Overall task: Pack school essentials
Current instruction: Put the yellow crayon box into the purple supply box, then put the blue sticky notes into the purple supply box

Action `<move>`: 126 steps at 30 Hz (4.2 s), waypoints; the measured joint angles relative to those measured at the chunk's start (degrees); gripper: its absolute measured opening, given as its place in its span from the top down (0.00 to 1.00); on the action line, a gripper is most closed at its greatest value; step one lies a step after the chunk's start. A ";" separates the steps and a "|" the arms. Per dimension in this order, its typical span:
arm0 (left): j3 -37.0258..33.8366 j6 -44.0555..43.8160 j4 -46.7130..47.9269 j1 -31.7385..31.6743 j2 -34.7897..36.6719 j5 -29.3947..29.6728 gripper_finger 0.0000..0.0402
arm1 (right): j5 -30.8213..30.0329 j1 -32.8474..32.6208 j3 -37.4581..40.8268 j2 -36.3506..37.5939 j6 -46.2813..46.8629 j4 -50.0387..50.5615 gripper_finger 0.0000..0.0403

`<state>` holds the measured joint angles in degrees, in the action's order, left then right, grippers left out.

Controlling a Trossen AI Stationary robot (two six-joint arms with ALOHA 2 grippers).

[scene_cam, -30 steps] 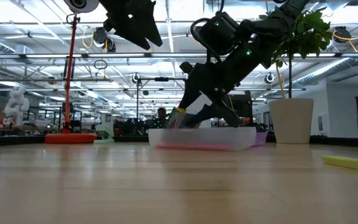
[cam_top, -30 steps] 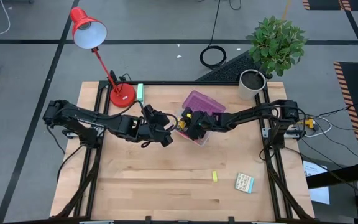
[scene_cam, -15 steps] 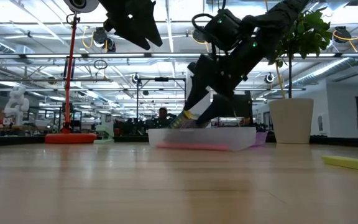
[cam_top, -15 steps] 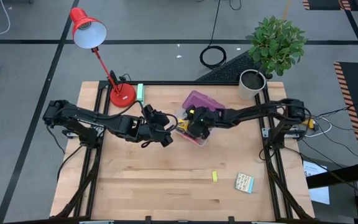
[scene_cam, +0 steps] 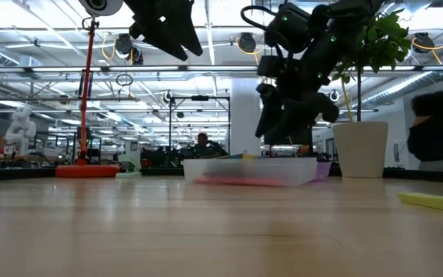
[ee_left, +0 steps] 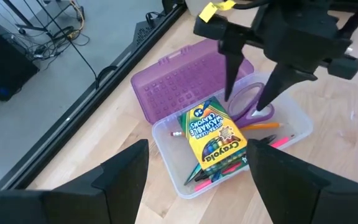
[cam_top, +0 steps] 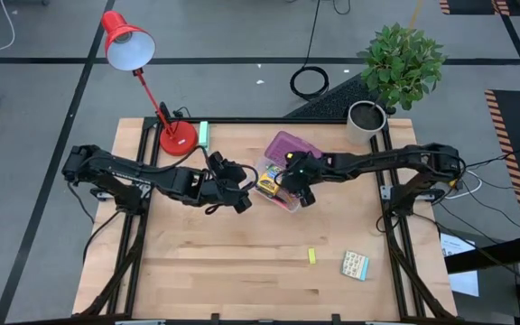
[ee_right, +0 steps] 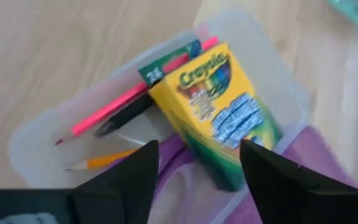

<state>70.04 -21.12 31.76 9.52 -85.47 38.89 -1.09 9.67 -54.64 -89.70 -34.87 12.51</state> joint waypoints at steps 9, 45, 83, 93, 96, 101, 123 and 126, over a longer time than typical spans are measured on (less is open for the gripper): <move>0.00 0.35 -0.25 0.00 0.00 -0.41 0.32 | -0.06 -0.18 4.53 0.32 15.97 -4.43 0.71; 0.00 0.55 -2.95 -0.50 0.00 -1.37 0.32 | -0.56 1.24 9.84 -6.25 25.79 -22.75 1.00; 0.00 1.20 -3.98 -0.55 0.00 -1.44 0.32 | -0.13 1.64 9.82 -6.98 23.23 -28.82 1.00; -0.02 1.65 -5.20 -0.55 0.00 -1.44 0.32 | 2.72 1.88 9.80 -6.70 23.02 -27.37 1.00; -0.02 1.60 -5.02 -0.55 0.00 -1.46 0.32 | 4.18 1.87 9.80 -6.68 23.08 -26.33 1.00; -0.02 1.83 -5.02 -0.55 0.00 -1.46 0.32 | 2.41 1.88 9.80 -7.24 23.20 -26.96 1.00; -0.02 3.45 -5.85 -0.38 0.00 -4.48 0.32 | -1.74 -8.61 9.77 10.18 36.31 -5.04 1.00; -0.02 3.45 -7.98 0.04 0.00 -6.19 0.32 | -2.11 -14.50 9.77 13.98 42.92 -0.38 1.00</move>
<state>70.02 -17.67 23.79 9.56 -85.47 32.70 -3.20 -4.83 -44.86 -75.73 8.05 12.13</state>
